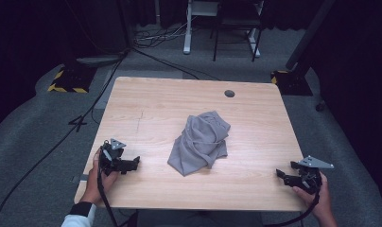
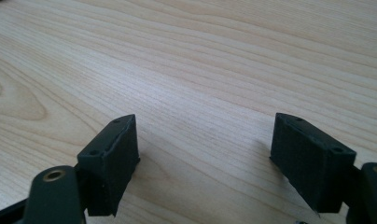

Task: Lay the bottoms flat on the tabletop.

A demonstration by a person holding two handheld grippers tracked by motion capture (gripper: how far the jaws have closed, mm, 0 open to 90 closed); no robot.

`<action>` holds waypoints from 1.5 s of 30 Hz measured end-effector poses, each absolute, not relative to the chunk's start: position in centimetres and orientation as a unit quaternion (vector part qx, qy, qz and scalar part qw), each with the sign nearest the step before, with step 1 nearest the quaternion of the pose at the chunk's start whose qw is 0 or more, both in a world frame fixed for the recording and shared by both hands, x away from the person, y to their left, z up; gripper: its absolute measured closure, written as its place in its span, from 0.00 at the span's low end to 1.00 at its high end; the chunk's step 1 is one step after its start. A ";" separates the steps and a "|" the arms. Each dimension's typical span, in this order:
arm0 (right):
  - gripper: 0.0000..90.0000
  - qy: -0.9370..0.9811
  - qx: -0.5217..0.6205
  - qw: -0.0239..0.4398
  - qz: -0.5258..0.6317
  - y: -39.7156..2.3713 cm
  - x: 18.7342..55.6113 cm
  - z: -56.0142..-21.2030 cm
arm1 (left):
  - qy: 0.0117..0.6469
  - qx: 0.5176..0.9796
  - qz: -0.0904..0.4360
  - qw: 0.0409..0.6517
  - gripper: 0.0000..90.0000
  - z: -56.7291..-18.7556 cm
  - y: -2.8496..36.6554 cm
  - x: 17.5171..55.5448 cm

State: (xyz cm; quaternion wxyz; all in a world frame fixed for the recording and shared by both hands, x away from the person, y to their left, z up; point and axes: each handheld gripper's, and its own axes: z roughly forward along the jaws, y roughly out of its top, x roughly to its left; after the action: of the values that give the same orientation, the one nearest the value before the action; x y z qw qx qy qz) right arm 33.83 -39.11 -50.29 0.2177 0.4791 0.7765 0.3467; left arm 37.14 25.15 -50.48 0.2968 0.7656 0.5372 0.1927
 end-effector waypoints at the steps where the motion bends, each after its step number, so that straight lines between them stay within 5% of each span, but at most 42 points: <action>1: 0.25 0.777 0.478 0.217 0.346 -39.1 33.9 -50.3 | 0.539 0.765 0.194 0.294 0.00 -50.5 25.0 37.2; 7: 0.28 0.799 0.448 0.200 0.349 -38.1 35.1 -49.8 | 0.491 0.800 0.171 0.299 0.00 -50.3 23.8 36.7; 11: 0.33 0.830 0.379 0.198 0.358 -35.0 36.6 -48.4 | 0.462 0.816 0.184 0.295 0.24 -49.5 21.4 36.6; 18: 0.40 0.868 0.288 0.160 0.371 -26.7 40.0 -47.1 | 0.339 0.850 0.172 0.364 0.21 -46.8 12.4 35.6; 26: 0.45 0.887 0.256 0.136 0.360 -20.9 42.2 -48.8 | 0.323 0.849 0.152 0.390 0.24 -47.3 6.7 38.5; 28: 0.52 0.886 0.264 0.124 0.361 -20.4 42.8 -49.4 | 0.314 0.853 0.171 0.381 0.48 -47.7 6.0 38.7; 30: 0.55 0.885 0.265 0.126 0.363 -20.4 43.0 -49.4 | 0.304 0.855 0.175 0.382 0.58 -47.8 6.0 38.7; 34: 0.76 0.887 0.265 0.128 0.355 -20.6 43.3 -49.2 | 0.284 0.867 0.170 0.373 0.93 -48.3 7.2 38.7; 45: 0.83 0.898 0.259 0.135 0.328 -22.7 41.5 -48.1 | 0.319 0.861 0.174 0.356 0.97 -48.1 13.9 38.7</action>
State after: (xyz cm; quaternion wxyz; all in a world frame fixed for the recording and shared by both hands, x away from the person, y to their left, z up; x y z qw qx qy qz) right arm 41.47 -22.75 -48.06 0.1349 0.2591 0.8984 0.3281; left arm 38.68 13.86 -48.13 0.3561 0.8609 0.3188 0.1745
